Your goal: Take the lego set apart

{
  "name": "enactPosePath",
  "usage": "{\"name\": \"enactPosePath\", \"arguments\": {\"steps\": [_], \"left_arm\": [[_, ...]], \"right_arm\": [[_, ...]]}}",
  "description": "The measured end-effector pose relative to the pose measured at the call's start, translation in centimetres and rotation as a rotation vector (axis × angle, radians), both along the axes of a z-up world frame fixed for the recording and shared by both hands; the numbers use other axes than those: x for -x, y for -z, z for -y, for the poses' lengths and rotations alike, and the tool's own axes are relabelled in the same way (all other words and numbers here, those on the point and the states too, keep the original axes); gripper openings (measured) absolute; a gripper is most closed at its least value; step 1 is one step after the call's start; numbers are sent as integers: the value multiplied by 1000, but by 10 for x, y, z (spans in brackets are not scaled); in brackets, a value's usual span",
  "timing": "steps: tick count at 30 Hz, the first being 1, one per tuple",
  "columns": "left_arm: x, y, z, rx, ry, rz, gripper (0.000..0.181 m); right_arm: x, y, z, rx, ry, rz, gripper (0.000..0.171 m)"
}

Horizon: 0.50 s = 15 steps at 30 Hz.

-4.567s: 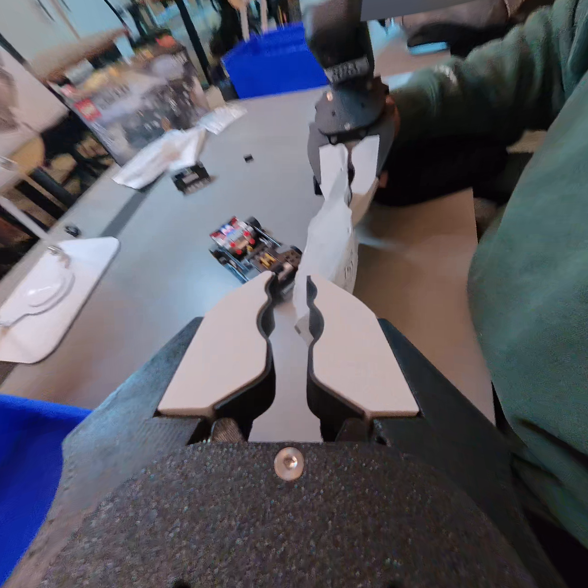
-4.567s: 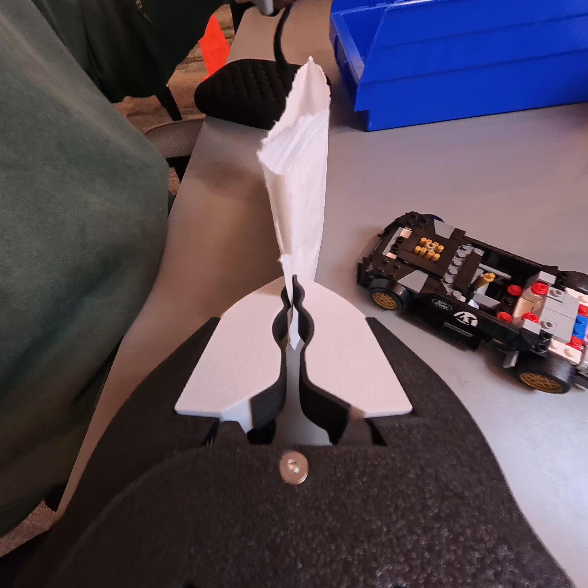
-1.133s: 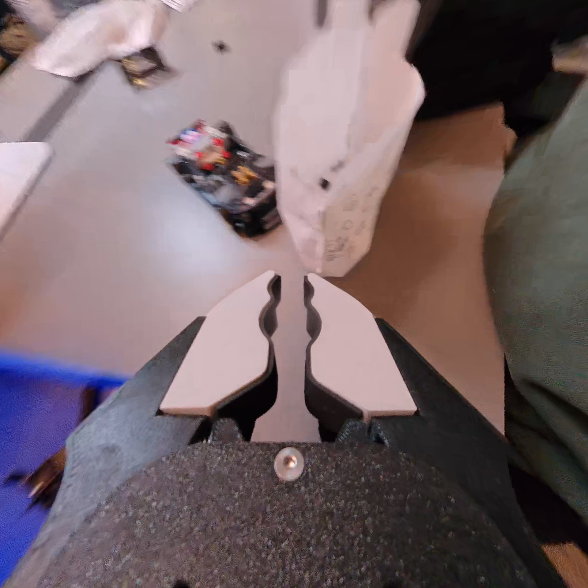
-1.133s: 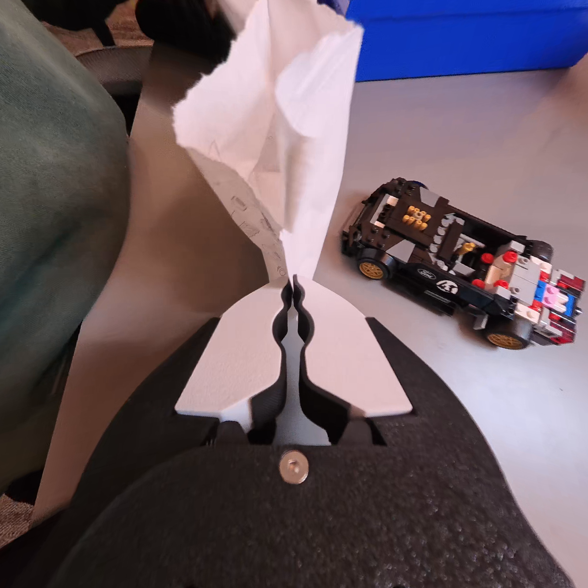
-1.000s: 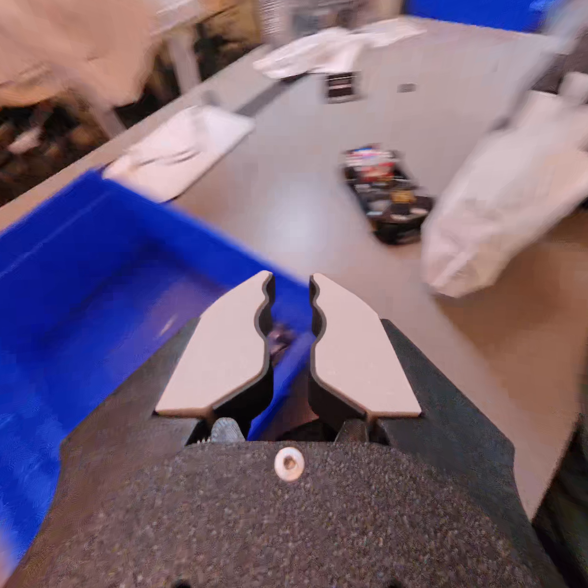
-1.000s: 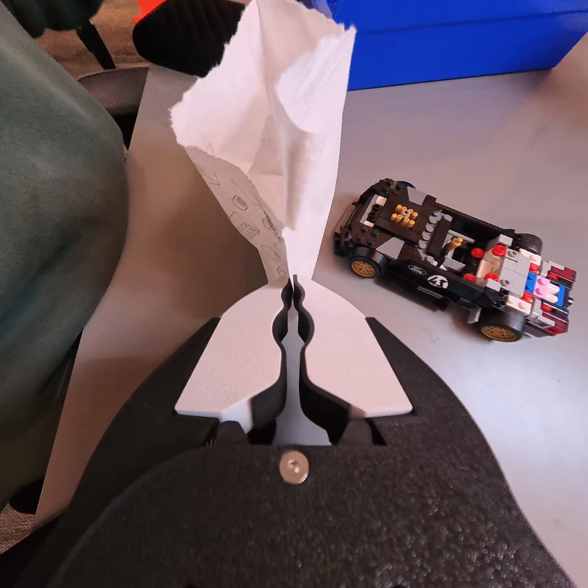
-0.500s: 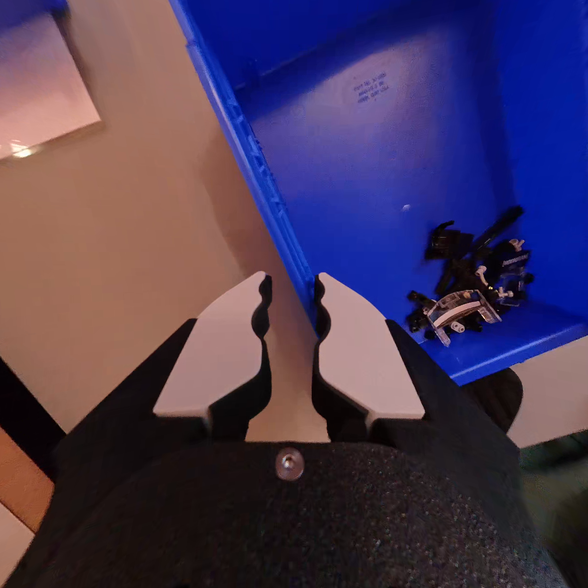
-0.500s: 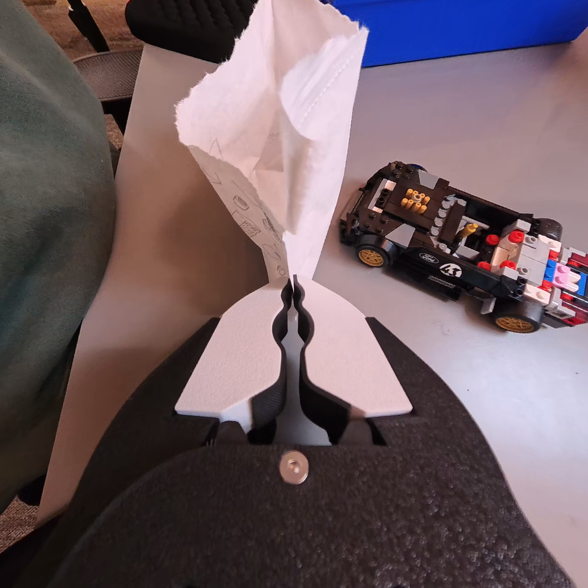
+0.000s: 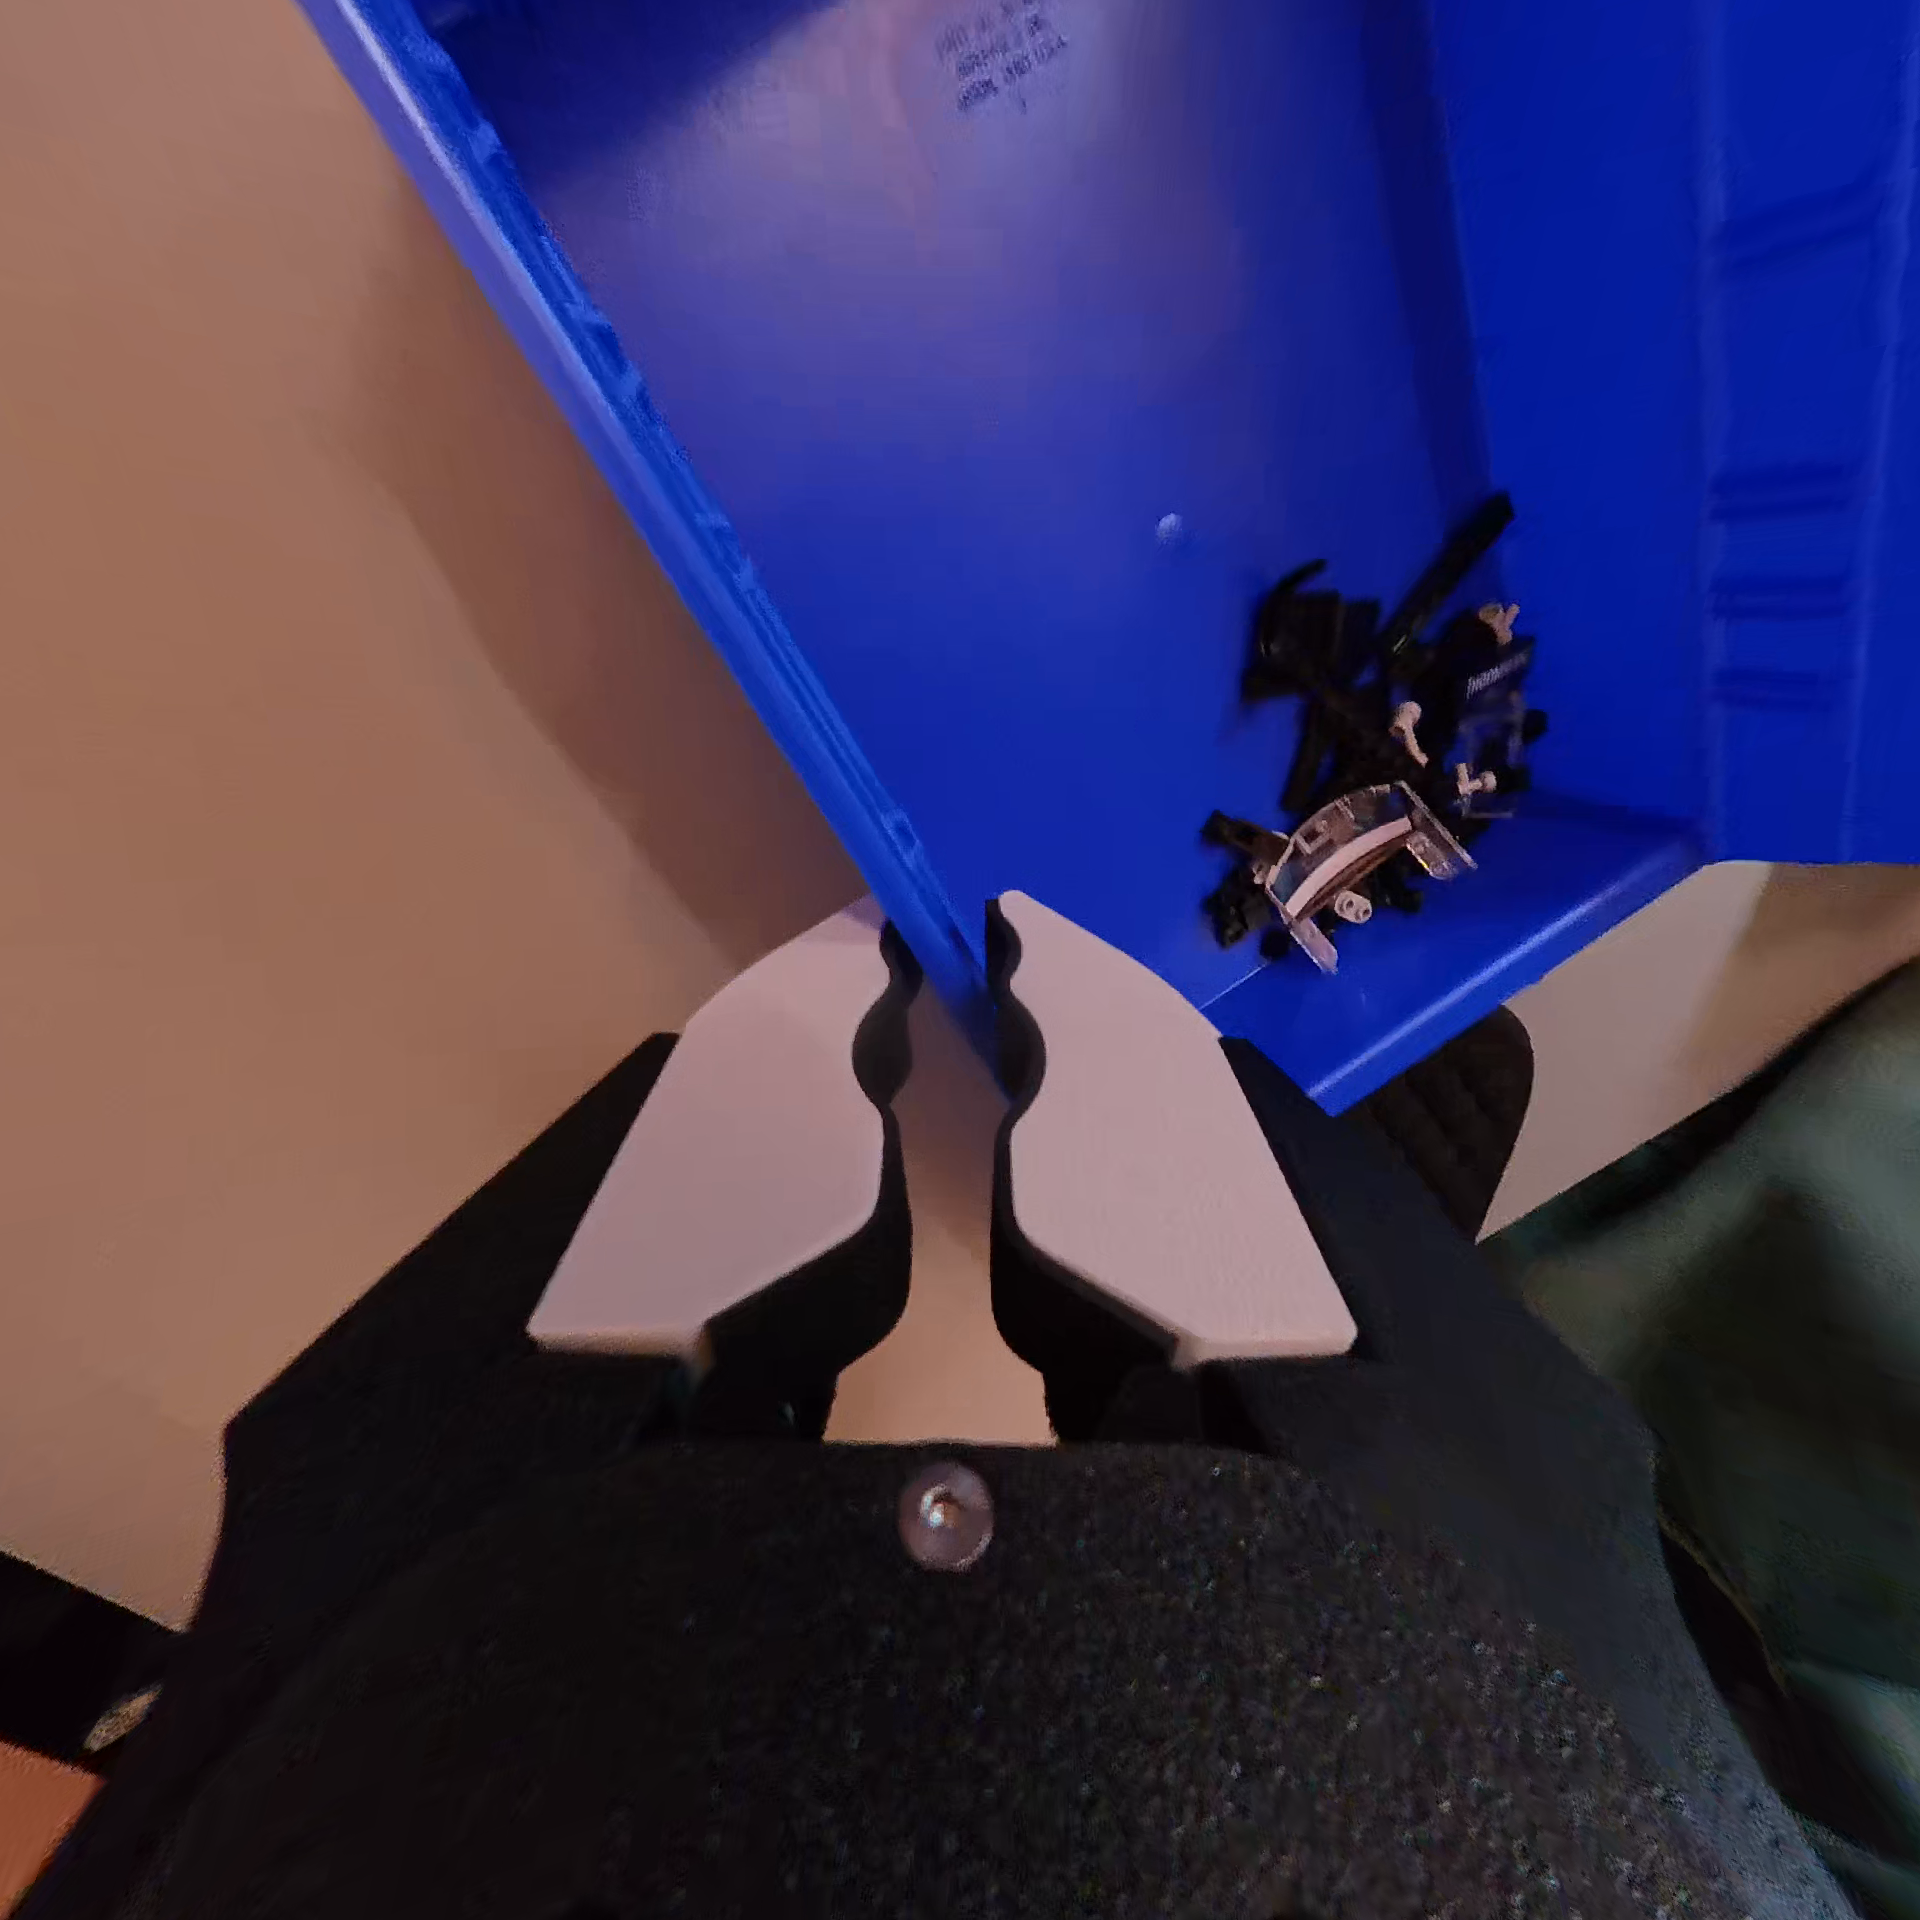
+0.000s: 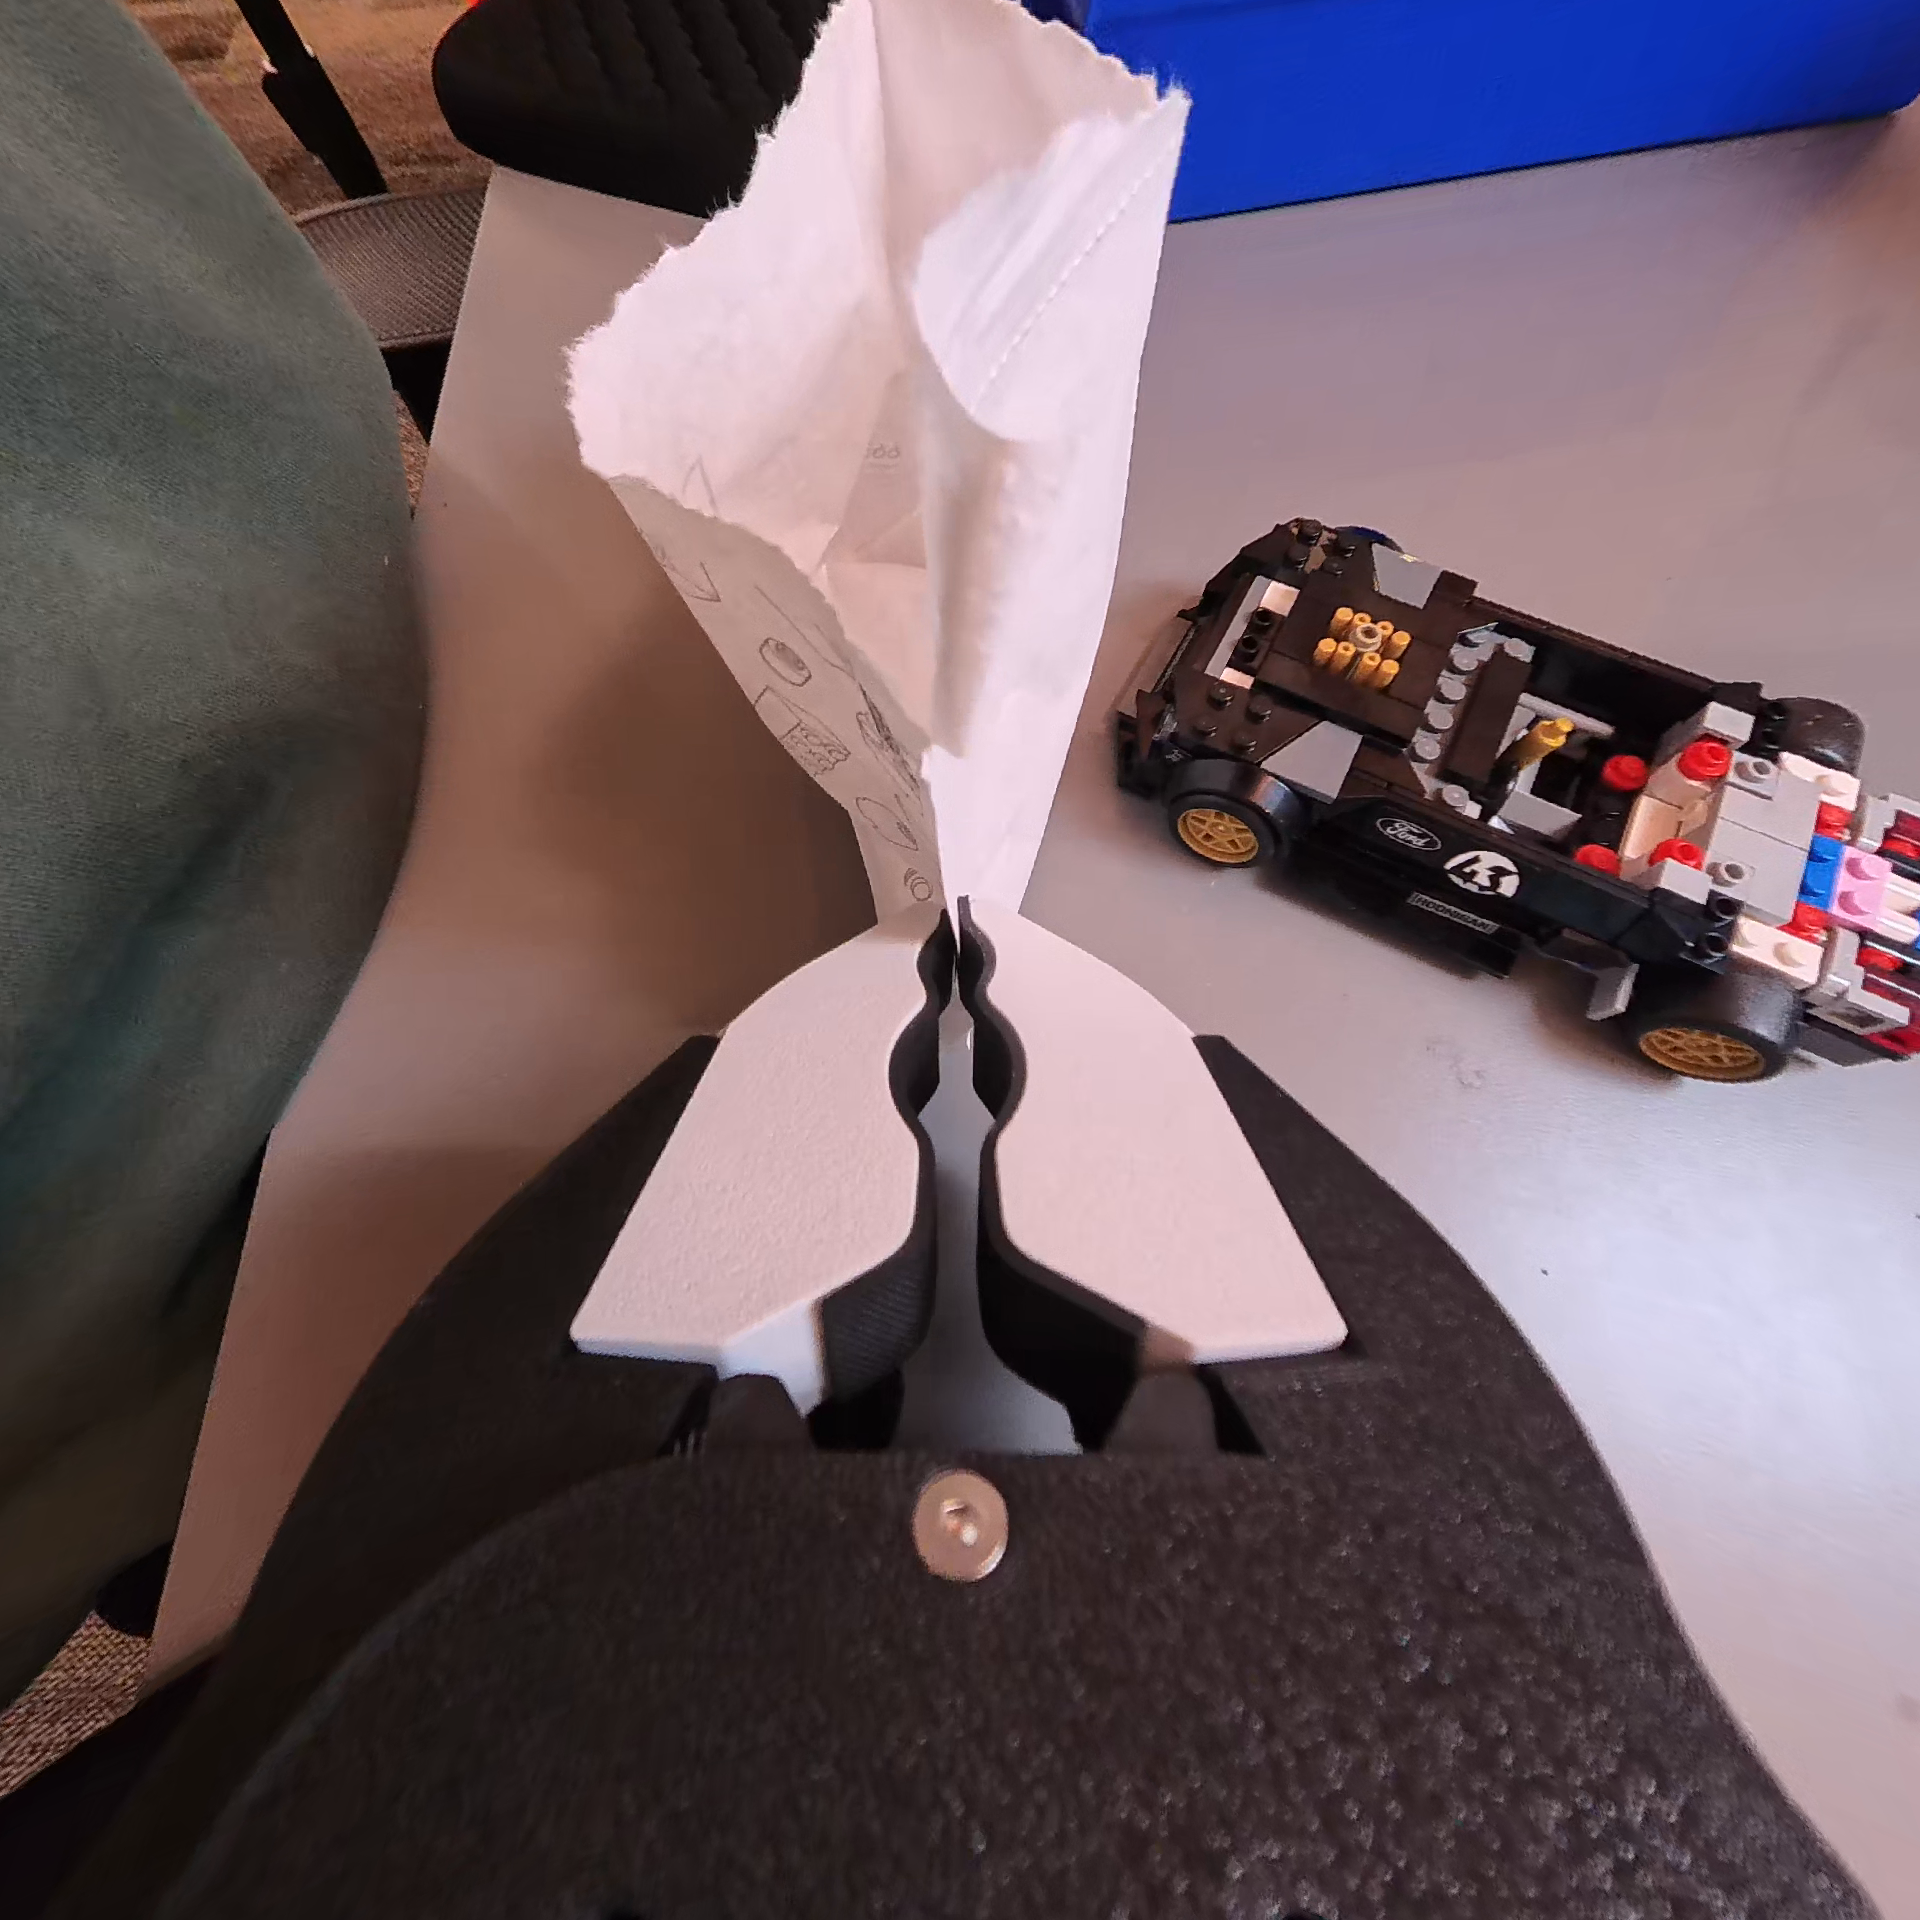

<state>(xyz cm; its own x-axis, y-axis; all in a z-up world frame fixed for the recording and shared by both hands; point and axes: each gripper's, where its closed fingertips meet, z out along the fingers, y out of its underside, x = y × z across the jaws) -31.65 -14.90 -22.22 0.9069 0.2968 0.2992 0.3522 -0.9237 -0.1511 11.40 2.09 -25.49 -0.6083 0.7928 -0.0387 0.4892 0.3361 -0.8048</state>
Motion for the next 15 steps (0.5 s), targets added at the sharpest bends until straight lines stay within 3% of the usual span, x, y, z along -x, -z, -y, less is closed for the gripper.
{"name": "enactPosePath", "arguments": {"steps": [15], "left_arm": [[-3, 0, 1, -59, -81, 75, 10]], "right_arm": [[1, 1, -1, -21, 7, 0, 0]]}}
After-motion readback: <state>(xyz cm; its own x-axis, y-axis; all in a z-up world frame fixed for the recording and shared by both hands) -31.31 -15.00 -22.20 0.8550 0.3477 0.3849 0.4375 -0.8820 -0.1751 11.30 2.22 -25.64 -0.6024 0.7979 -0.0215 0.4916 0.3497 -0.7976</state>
